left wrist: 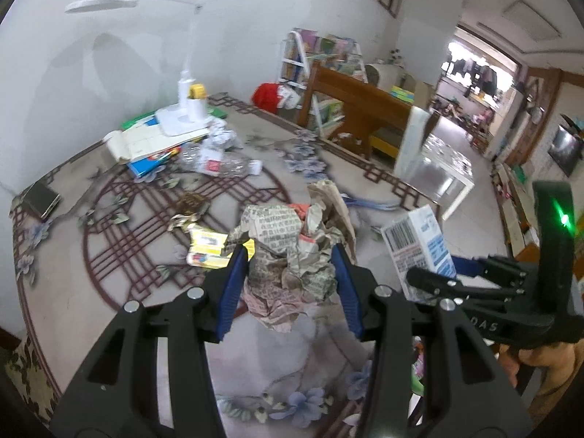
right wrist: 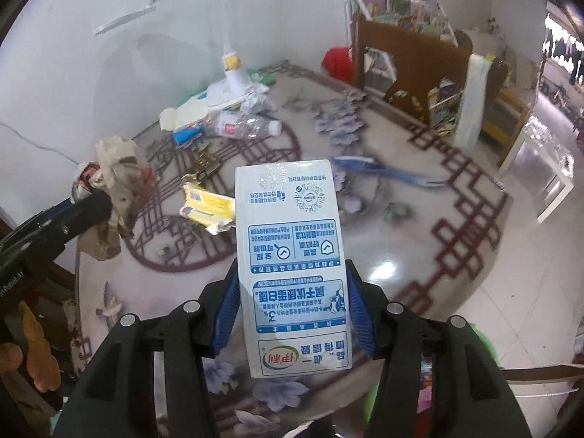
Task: Collect trash
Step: 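Carry the newspaper and milk carton toward the bin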
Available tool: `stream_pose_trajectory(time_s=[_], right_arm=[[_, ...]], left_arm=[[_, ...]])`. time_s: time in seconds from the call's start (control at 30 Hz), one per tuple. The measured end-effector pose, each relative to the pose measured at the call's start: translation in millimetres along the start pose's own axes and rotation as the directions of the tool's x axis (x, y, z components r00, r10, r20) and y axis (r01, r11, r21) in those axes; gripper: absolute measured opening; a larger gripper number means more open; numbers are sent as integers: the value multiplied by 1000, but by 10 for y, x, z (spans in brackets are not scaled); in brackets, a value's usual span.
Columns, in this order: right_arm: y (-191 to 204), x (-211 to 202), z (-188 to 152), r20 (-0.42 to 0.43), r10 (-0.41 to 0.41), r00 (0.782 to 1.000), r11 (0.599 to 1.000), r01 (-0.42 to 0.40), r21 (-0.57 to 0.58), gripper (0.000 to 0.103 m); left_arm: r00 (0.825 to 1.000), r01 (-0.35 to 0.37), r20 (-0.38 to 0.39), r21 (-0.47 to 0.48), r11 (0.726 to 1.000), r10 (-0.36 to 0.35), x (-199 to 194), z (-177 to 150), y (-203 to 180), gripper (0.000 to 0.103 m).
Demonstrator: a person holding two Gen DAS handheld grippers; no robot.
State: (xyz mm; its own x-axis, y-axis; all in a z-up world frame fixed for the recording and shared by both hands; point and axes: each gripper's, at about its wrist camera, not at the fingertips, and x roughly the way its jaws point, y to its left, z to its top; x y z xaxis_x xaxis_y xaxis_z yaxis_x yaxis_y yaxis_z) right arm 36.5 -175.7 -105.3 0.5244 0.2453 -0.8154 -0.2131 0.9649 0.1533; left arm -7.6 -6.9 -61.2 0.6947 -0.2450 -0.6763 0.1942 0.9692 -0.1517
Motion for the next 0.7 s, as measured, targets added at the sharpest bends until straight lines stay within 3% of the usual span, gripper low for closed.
stream_pose_trajectory(time_s=[0.37,0.7], right_arm=[[-488,-645,-306,49,-138,989,990,137,21,52],[-951,-1036,-707,22,-192,981,981,191,12,52]], left_arm=[[989,139,-61,106,985,-133,112,-135,-677,46],[983,170,-87,139,976,-159,119,-223,-1220,46]])
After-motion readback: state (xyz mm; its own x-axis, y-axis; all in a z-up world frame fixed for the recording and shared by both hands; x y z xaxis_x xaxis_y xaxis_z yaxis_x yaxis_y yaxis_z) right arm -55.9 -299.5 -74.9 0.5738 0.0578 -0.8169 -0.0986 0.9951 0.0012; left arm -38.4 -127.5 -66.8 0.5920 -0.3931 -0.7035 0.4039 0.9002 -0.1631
